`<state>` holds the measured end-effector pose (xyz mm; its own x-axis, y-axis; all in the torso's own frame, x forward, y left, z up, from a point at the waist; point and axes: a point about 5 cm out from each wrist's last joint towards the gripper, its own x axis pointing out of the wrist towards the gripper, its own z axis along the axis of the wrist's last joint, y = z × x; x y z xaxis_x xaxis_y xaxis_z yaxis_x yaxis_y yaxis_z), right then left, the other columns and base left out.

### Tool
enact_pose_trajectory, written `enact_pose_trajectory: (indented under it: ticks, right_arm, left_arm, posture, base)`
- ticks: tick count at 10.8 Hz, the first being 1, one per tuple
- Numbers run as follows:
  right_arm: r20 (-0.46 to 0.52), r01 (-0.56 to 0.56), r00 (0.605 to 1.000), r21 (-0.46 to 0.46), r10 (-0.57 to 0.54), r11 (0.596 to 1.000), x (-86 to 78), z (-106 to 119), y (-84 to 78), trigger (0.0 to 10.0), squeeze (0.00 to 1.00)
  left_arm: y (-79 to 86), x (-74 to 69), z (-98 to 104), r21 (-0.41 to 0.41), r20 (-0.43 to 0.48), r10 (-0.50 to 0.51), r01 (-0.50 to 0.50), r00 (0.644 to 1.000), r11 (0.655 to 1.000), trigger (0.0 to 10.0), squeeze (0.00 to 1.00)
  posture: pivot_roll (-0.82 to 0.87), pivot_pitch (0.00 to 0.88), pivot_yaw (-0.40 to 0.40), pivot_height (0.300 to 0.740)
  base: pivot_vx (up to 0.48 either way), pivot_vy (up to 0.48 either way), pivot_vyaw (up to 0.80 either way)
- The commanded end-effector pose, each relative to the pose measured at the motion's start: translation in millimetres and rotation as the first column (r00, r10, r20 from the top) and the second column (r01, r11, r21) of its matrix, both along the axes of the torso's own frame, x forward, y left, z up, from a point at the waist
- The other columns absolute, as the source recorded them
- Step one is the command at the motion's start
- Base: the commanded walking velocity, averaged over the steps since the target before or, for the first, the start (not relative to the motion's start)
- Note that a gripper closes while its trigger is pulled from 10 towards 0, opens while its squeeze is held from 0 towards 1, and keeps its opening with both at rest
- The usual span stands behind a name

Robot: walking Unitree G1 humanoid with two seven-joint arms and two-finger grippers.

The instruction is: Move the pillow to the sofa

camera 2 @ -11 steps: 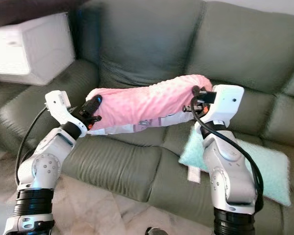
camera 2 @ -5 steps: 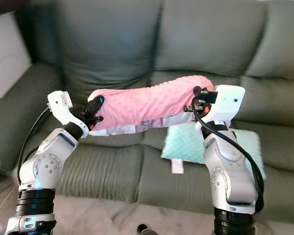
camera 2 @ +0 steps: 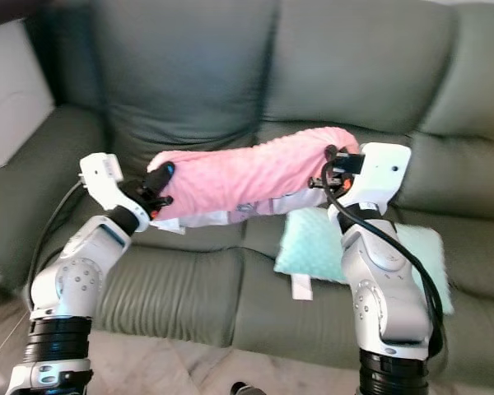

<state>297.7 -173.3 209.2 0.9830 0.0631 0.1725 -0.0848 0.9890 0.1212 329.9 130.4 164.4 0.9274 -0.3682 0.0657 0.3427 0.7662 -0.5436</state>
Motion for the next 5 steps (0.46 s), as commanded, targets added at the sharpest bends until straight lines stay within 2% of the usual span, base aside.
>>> enact_pose_trajectory:
  ticks: [1,5]
  right_arm:
    - [0.03,0.002,1.0,-0.001,-0.002,1.0,-1.8,6.1,-0.3,0.0,0.0]
    - [0.027,0.007,1.0,0.0,-0.007,1.0,-1.8,5.6,-0.6,0.0,0.0]
  left_arm:
    - [-4.6,0.3,1.6,0.003,0.001,-0.026,0.026,1.0,1.0,0.0,0.0]
    - [-6.6,-0.5,0.4,0.014,-0.001,-0.039,0.039,0.999,0.999,0.0,0.0]
  posture:
    - [-0.21,0.107,-0.03,0.74]
    - [-0.21,0.108,-0.029,0.74]
  base:
    - [0.0,0.48,0.0]
    - [0.0,0.48,0.0]
